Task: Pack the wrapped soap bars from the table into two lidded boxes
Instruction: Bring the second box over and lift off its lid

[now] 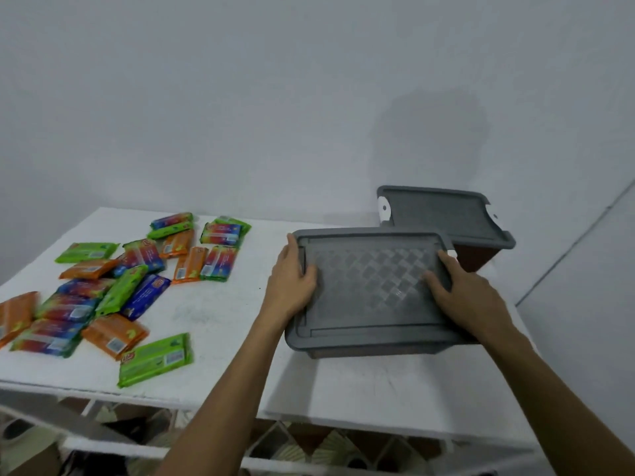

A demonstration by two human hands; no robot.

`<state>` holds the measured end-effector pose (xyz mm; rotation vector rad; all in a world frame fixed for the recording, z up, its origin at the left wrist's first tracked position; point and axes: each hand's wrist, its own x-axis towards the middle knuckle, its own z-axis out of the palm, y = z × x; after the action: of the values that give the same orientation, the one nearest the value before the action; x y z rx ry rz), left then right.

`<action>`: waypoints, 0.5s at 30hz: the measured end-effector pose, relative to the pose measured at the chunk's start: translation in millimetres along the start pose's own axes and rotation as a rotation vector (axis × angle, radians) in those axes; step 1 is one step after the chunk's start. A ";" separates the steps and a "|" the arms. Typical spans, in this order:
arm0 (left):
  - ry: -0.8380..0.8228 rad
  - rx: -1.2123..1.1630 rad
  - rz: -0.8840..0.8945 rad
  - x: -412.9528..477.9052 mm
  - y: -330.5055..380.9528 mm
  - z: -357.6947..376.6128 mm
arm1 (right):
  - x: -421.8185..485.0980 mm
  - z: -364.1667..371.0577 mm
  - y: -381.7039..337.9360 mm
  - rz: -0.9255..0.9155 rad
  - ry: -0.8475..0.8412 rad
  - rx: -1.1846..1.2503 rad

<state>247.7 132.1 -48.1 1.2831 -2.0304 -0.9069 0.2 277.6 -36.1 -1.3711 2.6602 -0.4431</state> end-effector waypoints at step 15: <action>-0.152 0.106 -0.017 -9.5 -14.6 36.8 | -26.9 29.7 25.9 0.117 -0.017 0.011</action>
<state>231.3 145.2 -83.0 1.3245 -2.2141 -0.9410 2.6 307.6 -73.2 -1.2022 2.7021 -0.4300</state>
